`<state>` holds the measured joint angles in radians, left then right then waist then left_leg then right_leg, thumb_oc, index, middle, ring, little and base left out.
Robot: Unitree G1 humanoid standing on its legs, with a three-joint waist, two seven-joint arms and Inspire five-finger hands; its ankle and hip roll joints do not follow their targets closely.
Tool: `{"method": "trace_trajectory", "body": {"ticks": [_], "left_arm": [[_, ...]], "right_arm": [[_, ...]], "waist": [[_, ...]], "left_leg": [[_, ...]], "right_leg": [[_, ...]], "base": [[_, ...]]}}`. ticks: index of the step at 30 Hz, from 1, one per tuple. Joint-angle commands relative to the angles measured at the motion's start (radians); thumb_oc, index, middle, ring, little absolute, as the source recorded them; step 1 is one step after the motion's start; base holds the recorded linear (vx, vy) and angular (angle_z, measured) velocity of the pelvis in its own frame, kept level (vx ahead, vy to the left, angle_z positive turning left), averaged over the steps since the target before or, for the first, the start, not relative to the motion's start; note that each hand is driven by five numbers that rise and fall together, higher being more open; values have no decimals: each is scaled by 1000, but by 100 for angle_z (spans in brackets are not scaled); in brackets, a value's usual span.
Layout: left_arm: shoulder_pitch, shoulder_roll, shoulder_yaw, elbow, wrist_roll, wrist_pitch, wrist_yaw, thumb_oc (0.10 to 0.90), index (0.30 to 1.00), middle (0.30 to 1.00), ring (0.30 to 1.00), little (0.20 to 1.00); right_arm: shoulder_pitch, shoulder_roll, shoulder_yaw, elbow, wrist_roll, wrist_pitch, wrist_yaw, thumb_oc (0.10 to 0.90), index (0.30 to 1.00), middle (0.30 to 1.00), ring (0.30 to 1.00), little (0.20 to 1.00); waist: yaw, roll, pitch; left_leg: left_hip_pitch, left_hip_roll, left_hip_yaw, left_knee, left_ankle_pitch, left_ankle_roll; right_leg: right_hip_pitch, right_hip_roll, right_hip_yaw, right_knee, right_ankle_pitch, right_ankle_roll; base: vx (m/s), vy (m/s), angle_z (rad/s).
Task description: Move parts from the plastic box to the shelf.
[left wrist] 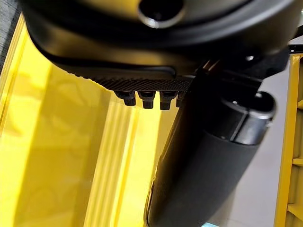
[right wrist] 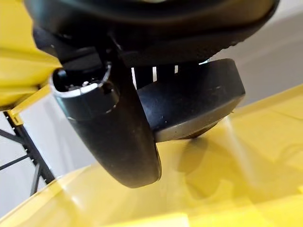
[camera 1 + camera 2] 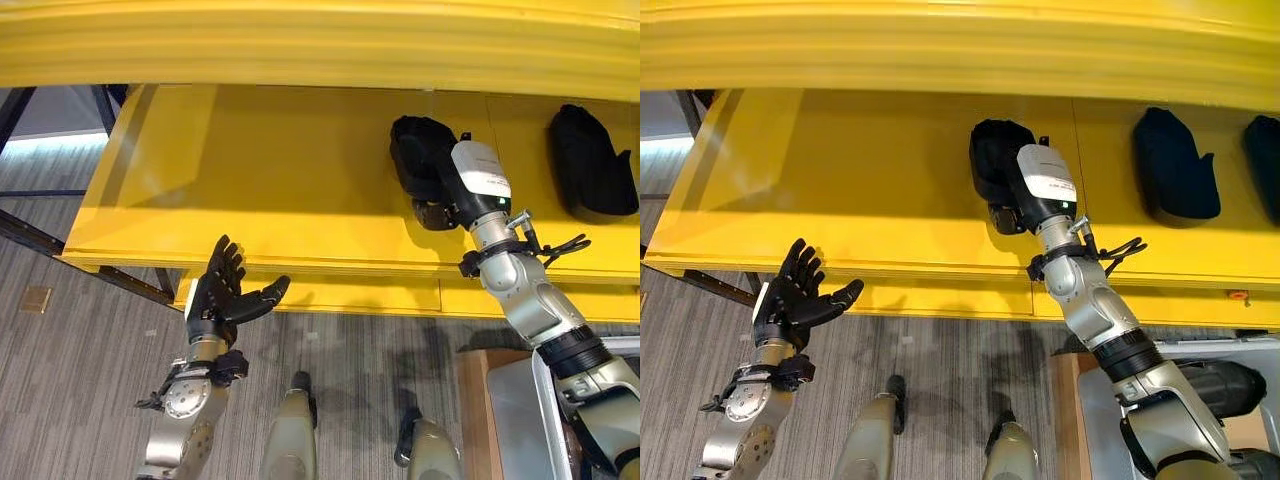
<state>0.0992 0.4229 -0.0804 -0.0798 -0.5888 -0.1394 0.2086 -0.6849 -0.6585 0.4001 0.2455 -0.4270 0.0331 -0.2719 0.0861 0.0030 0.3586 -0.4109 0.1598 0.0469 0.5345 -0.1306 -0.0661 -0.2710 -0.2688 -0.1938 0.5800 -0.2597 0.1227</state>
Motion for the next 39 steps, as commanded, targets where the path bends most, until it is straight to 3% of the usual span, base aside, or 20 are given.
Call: {"method": "trace_trajectory", "body": {"ticks": [1, 12, 28, 29, 30, 31, 39], "left_arm": [[-18, 58, 24, -124, -24, -116, -11, 900, 1000, 1000, 1000, 1000], [-36, 86, 10, -137, -32, -121, -19, 900, 1000, 1000, 1000, 1000], [-48, 106, 9, -144, -40, -139, -14, 900, 1000, 1000, 1000, 1000], [-48, 110, 9, -146, -39, -139, -14, 900, 1000, 1000, 1000, 1000], [-49, 110, 9, -146, -39, -140, -12, 900, 1000, 1000, 1000, 1000], [-48, 110, 9, -145, -39, -139, -12, 900, 1000, 1000, 1000, 1000], [-55, 109, 9, -142, -36, -145, -3, 900, 1000, 1000, 1000, 1000]], "right_arm": [[-188, -44, -28, -13, 30, -28, -125, 400, 300, 300, 300, 300], [-267, -62, 1, 63, 55, -22, -141, 400, 300, 300, 300, 300], [-404, -86, 120, 177, 18, -17, -111, 400, 300, 300, 300, 300], [-416, -91, 135, 186, 11, -15, -100, 400, 300, 300, 300, 300], [-423, -94, 143, 189, 7, -14, -97, 400, 300, 300, 300, 300], [-429, -97, 151, 192, 1, -13, -93, 400, 300, 300, 300, 300], [-450, -89, 177, 214, -6, -12, -85, 400, 300, 300, 300, 300]], "waist": [[-3, -14, -83], [-7, -19, -83], [24, -12, -56], [29, -12, -54], [29, -11, -49], [30, -12, -50], [36, -13, -38]], "left_leg": [[15, 62, -8, 107, -110, 22], [-9, 46, -12, 116, -117, 24], [-42, 29, -33, 119, -112, 26], [-38, 27, -41, 127, -135, 19], [-48, 26, -37, 120, -113, 27], [-40, 24, -42, 126, -136, 20], [-57, 22, -48, 135, -139, 23]], "right_leg": [[-47, 22, 30, 87, -37, -47], [-65, 12, 30, 93, -45, -56], [-76, 9, 15, 97, -49, -64], [-72, 9, 19, 105, -68, -56], [-81, 7, 13, 101, -50, -64], [-74, 8, 20, 107, -69, -57], [-90, 10, 21, 116, -70, -59]], "base": [[-44, -23, -7], [-2, 0, -1], [8, -8, 4], [0, 0, 0], [86, -16, 5], [9, 2, 7], [8, -5, 7]]}}
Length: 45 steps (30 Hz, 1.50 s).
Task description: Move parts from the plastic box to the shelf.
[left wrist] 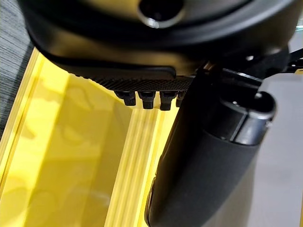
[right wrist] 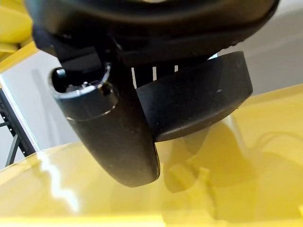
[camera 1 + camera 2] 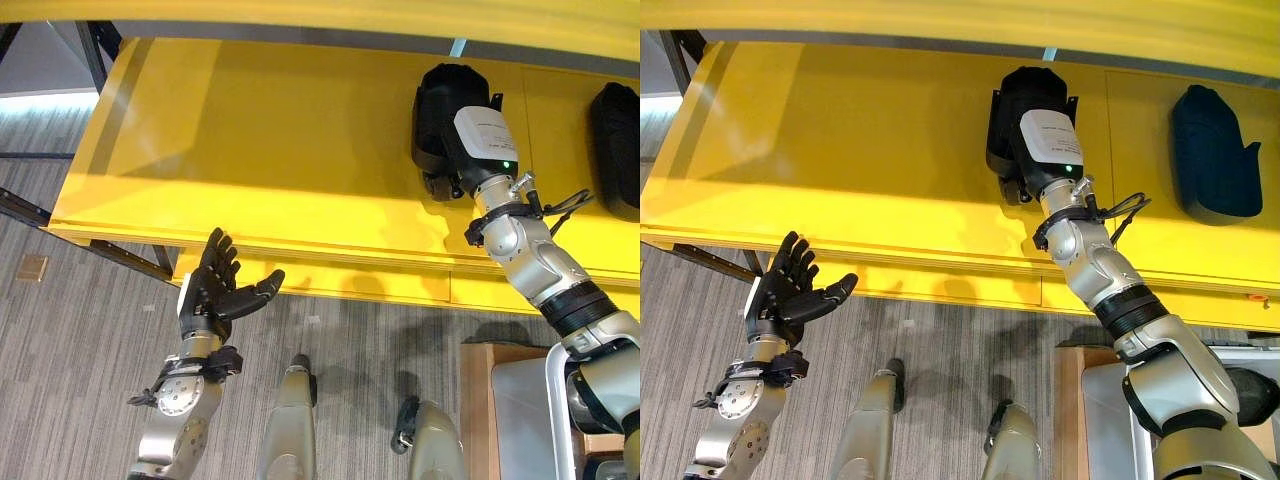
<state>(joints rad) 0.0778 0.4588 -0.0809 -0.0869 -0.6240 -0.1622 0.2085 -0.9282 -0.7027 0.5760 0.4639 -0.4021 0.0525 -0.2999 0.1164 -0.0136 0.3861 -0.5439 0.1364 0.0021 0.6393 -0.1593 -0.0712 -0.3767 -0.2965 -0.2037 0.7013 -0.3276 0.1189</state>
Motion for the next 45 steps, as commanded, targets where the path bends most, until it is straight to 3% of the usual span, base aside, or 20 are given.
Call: {"method": "trace_trajectory", "body": {"ticks": [1, 45], "left_arm": [[-34, 72, 10, -134, -1, -122, -1, 900, 1000, 1000, 1000, 1000], [-28, 76, 45, -125, 29, -111, 14, 900, 1000, 1000, 1000, 1000]], "right_arm": [[-208, -47, 7, -6, -38, -30, -52, 400, 300, 300, 300, 300], [-129, -125, 31, -4, -70, -32, 22, 400, 300, 300, 300, 300]], "waist": [[7, 3, -64], [-21, 3, -28]], "left_leg": [[72, 45, -4, 30, -109, 28], [49, 58, -8, 43, -106, 20]], "right_leg": [[14, 38, 30, -5, -3, -56], [-29, 47, 43, 34, -16, -64]], "base": [[0, 0, 0], [0, 0, 0]]}}
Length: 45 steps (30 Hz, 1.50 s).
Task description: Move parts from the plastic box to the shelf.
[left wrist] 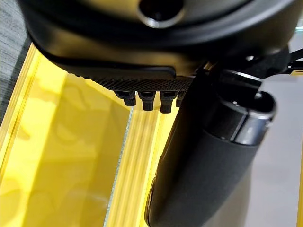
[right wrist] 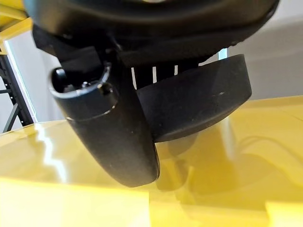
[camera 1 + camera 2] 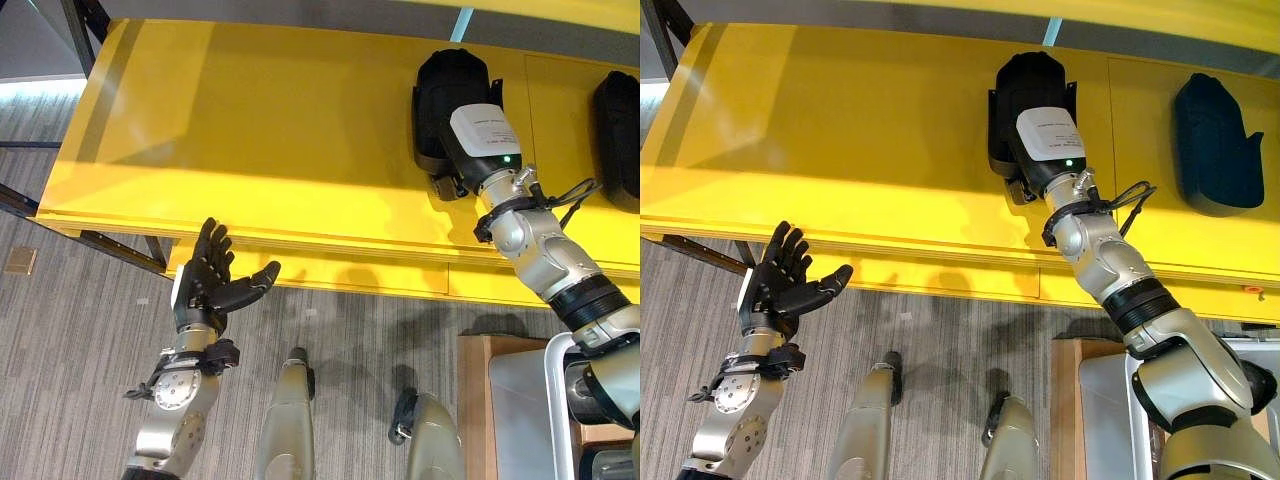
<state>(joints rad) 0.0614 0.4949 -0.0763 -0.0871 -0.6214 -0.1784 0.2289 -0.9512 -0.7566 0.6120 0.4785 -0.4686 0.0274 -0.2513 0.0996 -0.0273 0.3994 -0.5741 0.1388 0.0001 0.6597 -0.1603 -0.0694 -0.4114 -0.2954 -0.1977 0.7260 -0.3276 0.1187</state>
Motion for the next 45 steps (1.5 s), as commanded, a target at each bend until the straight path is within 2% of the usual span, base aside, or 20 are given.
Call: {"method": "trace_trajectory", "body": {"ticks": [1, 2, 3, 4, 21, 32, 45], "left_arm": [[-10, 40, 42, -121, 26, -94, -5, 900, 1000, 1000, 1000, 1000], [-11, 40, 42, -121, 26, -94, -5, 900, 1000, 1000, 1000, 1000], [-12, 41, 41, -119, 28, -95, -4, 900, 1000, 1000, 1000, 1000], [-14, 41, 39, -119, 29, -95, -3, 900, 1000, 1000, 1000, 1000], [-24, 41, 54, -107, 45, -91, 6, 900, 1000, 1000, 1000, 1000], [-20, 43, 72, -111, 55, -85, 8, 900, 1000, 1000, 1000, 1000], [-8, 45, 87, -117, 58, -76, -2, 900, 1000, 1000, 1000, 1000]], "right_arm": [[-106, -71, -7, -17, -2, -6, -28, 400, 300, 300, 300, 300], [-106, -71, -7, -17, -2, -6, -28, 400, 300, 300, 300, 300], [-105, -66, -7, -14, 12, -7, -23, 671, 679, 679, 679, 679], [-106, -63, -6, -12, 17, -8, -20, 900, 1000, 1000, 1000, 1000], [-84, -46, -12, -98, 142, -41, 35, 900, 1000, 1000, 1000, 1000], [-83, -113, 16, -184, 146, -59, 87, 900, 1000, 1000, 1000, 1000], [-87, -232, 29, -260, 149, -77, 124, 900, 1000, 1000, 1000, 1000]], "waist": [[-4, 16, -41], [-4, 16, -41], [-4, 16, -38], [-4, 16, -37], [-7, 11, -33], [-6, 7, -30], [-16, -3, -27]], "left_leg": [[80, 57, -6, 21, -104, 18], [80, 57, -6, 21, -104, 18], [80, 57, -7, 21, -103, 17], [80, 57, -7, 22, -103, 17], [67, 60, -15, 28, -97, 13], [65, 58, -17, 28, -94, 9], [67, 67, -20, 25, -89, 5]], "right_leg": [[6, 47, 36, 10, -16, -65], [6, 47, 36, 10, -16, -65], [2, 47, 37, 15, -18, -65], [0, 47, 38, 17, -18, -66], [-7, 47, 31, 30, -23, -70], [-8, 46, 27, 35, -21, -71], [-7, 52, 26, 33, -23, -73]], "base": [[0, 0, 0], [0, 0, 0], [0, 0, 0], [0, 0, 0], [0, 0, 0], [0, 0, 0], [0, 0, 0]]}}
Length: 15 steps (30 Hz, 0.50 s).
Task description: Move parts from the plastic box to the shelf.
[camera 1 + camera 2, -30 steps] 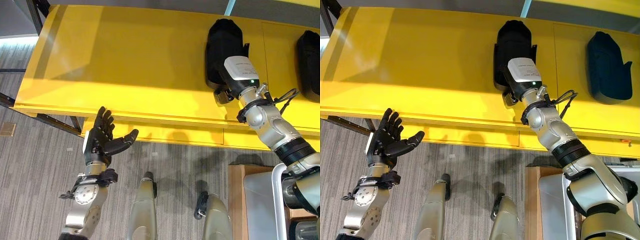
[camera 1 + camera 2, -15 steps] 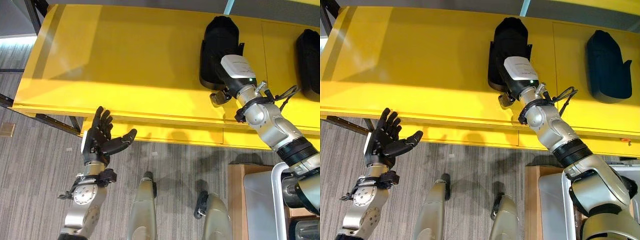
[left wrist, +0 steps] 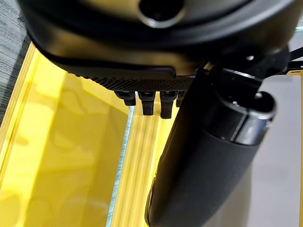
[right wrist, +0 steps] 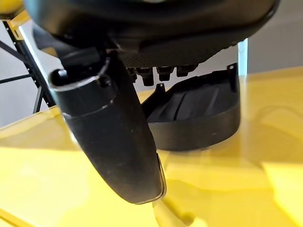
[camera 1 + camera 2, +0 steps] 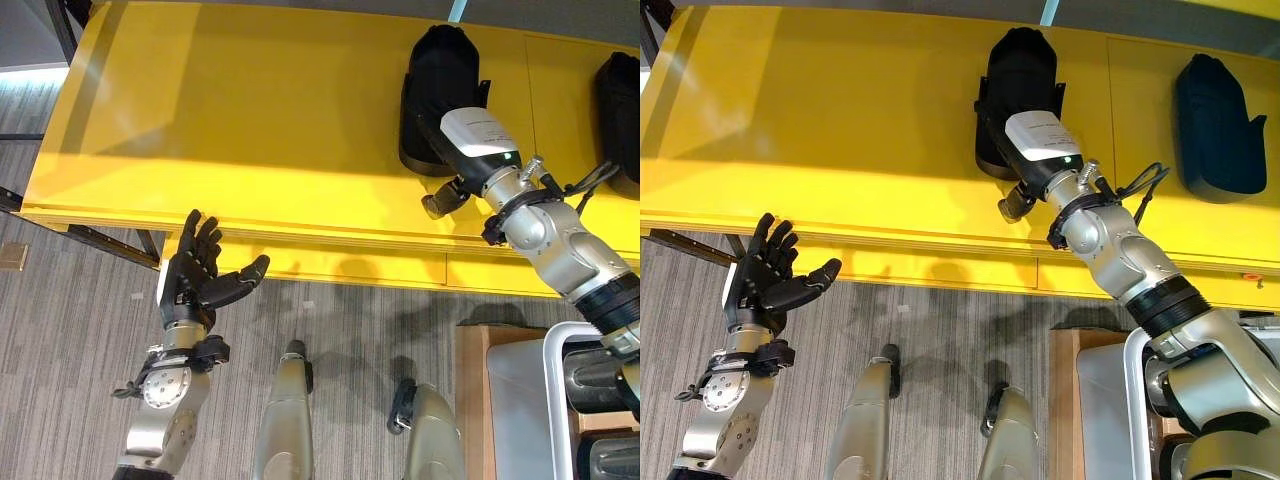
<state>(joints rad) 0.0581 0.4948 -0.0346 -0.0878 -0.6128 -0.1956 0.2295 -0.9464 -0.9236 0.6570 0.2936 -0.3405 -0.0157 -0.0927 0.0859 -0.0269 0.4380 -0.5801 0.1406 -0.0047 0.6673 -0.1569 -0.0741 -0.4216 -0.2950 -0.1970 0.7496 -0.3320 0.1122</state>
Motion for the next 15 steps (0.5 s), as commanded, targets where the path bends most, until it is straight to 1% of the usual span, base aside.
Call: {"method": "trace_trajectory", "body": {"ticks": [1, 7, 15], "left_arm": [[-4, 46, 45, -116, 50, -58, -5, 900, 1000, 1000, 1000, 1000], [-4, 48, 45, -115, 50, -56, -7, 900, 1000, 1000, 1000, 1000], [-3, 44, 42, -114, 55, -53, -5, 900, 1000, 1000, 1000, 1000]], "right_arm": [[-88, -70, -19, -78, 23, -36, -33, 900, 1000, 1000, 1000, 1000], [-70, -91, -27, -90, 35, -38, -27, 900, 1000, 1000, 1000, 1000], [6, -80, -73, -123, 69, -46, -20, 900, 1000, 1000, 1000, 1000]], "waist": [[-2, -4, -66], [-8, -4, -63], [-16, -2, -58]], "left_leg": [[72, 66, -16, 18, -92, 9], [73, 69, -15, 16, -89, 7], [71, 69, -13, 20, -90, 7]], "right_leg": [[3, 52, 25, 9, -18, -66], [0, 53, 28, 10, -16, -66], [-2, 54, 30, 15, -19, -68]], "base": [[0, 0, 0], [0, 0, 0], [0, 0, 0]]}}
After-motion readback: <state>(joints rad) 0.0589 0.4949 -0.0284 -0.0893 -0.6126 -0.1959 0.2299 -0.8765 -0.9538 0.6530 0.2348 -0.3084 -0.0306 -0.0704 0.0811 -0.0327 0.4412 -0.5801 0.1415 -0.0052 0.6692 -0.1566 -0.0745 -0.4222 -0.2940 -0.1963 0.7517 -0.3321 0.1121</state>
